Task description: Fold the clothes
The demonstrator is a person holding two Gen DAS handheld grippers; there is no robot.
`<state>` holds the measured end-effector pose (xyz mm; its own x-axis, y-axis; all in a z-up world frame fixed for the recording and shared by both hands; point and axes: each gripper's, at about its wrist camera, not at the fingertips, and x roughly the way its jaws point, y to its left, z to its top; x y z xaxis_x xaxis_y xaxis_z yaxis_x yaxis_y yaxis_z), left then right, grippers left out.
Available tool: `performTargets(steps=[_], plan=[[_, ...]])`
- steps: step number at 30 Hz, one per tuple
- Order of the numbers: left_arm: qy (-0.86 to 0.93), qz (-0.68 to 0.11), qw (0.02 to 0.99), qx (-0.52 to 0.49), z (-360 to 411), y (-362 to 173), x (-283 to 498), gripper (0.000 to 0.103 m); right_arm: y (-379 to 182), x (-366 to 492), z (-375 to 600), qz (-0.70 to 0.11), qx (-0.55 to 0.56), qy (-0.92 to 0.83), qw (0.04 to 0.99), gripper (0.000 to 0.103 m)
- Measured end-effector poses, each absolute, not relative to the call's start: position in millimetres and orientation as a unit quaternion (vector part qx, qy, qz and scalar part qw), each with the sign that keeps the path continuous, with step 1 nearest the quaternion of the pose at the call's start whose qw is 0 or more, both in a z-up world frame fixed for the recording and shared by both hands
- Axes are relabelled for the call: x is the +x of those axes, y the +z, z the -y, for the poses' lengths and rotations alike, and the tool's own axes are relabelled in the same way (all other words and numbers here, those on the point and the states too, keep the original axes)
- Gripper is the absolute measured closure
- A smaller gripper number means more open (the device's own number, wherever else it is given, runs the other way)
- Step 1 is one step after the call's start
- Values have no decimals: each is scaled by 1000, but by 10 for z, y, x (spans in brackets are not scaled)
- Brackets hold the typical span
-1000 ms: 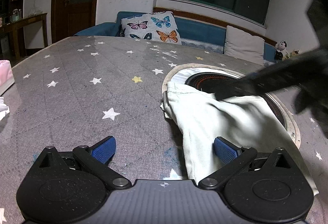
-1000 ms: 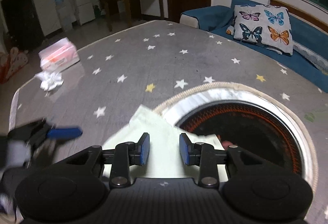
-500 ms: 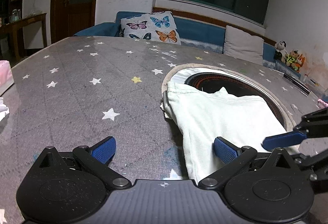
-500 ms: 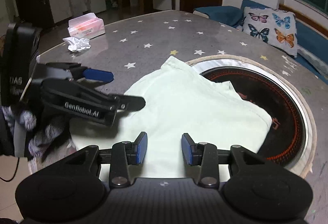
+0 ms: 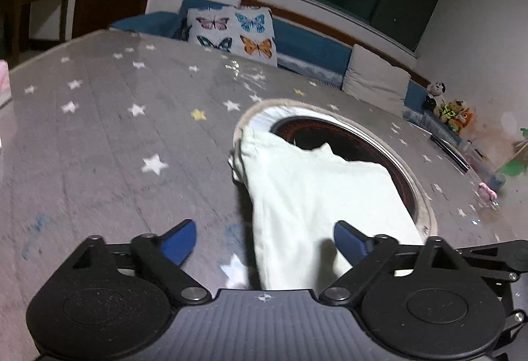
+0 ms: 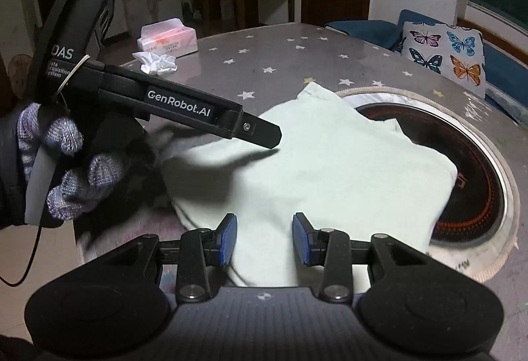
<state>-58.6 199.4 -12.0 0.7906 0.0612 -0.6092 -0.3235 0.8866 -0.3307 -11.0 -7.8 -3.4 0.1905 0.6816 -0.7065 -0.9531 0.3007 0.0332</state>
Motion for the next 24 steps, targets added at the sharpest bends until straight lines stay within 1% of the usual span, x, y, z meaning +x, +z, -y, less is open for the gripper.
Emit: performTargets(steps=[2, 3, 4, 5, 8, 12, 16, 17, 18, 19, 20, 21, 22, 23, 24], plan=[[99, -306, 921, -217, -1974, -120, -596, 23, 4, -99, 143, -319, -205, 547, 746, 66], [94, -308, 921, -218, -1968, -115, -594, 29, 31, -104, 169, -317, -201, 548, 747, 66], [91, -310, 921, -219, -1970, -108, -584, 32, 59, -118, 180, -315, -200, 552, 746, 66], [89, -312, 920, -221, -1973, -101, -573, 32, 78, -146, 175, -311, -202, 556, 744, 66], [99, -311, 920, -216, -2008, -47, -573, 32, 138, -329, 109, -282, -223, 580, 731, 65], [109, -305, 920, -220, -2082, 33, -612, 29, 98, -573, -94, -248, -261, 607, 708, 60], [111, -308, 916, -233, -2139, 76, -645, 20, -39, -759, -300, -220, -311, 613, 692, 60], [108, -307, 914, -240, -2151, 77, -657, 20, -98, -800, -351, -213, -328, 606, 693, 63], [105, -307, 913, -248, -2162, 77, -670, 18, -124, -820, -366, -207, -335, 601, 695, 63], [102, -306, 911, -258, -2173, 71, -681, 15, -138, -836, -370, -200, -338, 599, 698, 65], [100, -308, 907, -269, -2184, 60, -687, 14, -134, -834, -370, -200, -337, 594, 703, 78], [98, -309, 903, -281, -2195, 48, -693, 13, -122, -808, -366, -204, -332, 588, 709, 85], [95, -310, 899, -293, -2205, 35, -694, 13, -106, -775, -359, -211, -324, 584, 714, 87], [93, -311, 895, -305, -2209, 24, -688, 13, -72, -715, -339, -226, -304, 587, 715, 92], [91, -312, 891, -318, -2216, 15, -685, 13, -33, -660, -318, -239, -285, 590, 717, 95]])
